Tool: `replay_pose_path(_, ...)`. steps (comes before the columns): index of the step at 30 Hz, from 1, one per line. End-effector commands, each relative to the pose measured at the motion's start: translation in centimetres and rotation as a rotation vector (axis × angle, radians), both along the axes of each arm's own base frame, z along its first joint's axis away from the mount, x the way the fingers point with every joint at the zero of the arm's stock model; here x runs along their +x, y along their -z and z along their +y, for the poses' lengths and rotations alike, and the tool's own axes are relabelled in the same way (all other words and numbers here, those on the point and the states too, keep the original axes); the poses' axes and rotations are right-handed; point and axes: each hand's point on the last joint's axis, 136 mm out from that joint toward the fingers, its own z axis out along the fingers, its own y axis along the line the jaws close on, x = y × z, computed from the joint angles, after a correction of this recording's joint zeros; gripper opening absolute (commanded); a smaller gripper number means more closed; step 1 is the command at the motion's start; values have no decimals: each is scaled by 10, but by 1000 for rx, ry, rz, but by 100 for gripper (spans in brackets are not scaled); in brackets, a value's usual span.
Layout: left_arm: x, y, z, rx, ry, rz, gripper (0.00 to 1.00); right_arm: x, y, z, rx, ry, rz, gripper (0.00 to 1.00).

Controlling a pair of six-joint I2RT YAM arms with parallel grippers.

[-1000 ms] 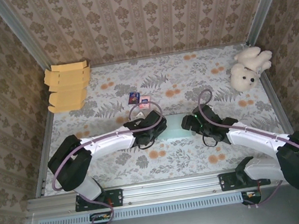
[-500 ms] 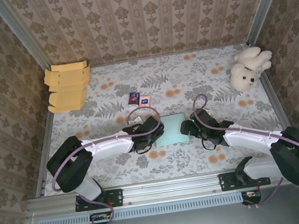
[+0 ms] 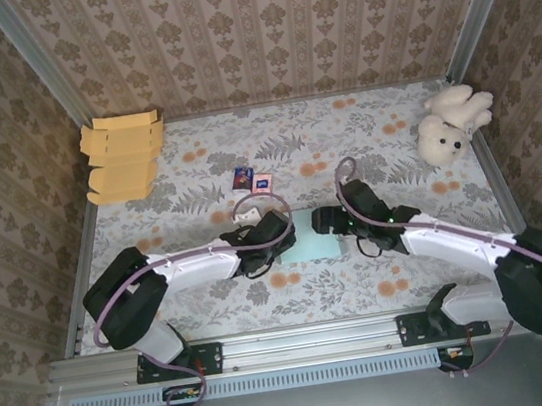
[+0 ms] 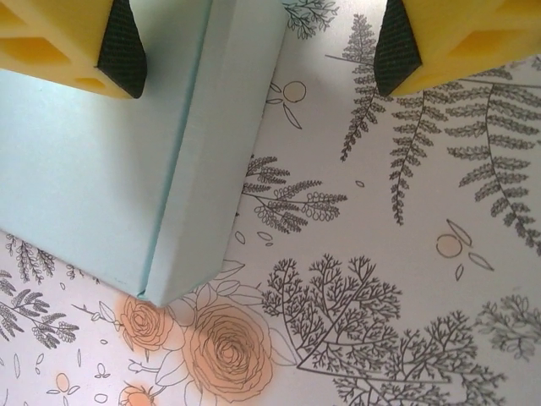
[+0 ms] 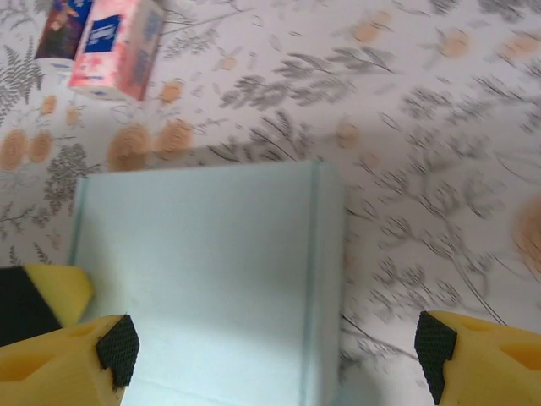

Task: Fold the paper box

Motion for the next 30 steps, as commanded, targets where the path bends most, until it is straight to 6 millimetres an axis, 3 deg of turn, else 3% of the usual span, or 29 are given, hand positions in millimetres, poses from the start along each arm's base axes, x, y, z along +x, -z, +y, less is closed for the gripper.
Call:
replay_pose_path(1, -2, 20, 26, 115, 19, 18, 74, 6, 10, 12, -52, -83, 12, 88)
replay_pose_path(10, 7, 25, 26, 67, 30, 31, 73, 8, 48, 17, -46, -68, 70, 82)
replay_pose_path(22, 19, -16, 40, 58, -20, -58, 77, -1, 71, 3, -31, 2, 65, 74)
replay_pose_path(27, 6, -21, 45, -28, -128, 30, 88, -4, 76, 0, -20, 7, 58, 74)
replay_pose_path(28, 6, -22, 45, -53, -150, 44, 100, -5, 77, 0, -18, 7, 54, 74)
replay_pose_path(30, 4, -23, 47, -67, -200, 93, 100, -5, 78, 0, -16, 3, 51, 74)
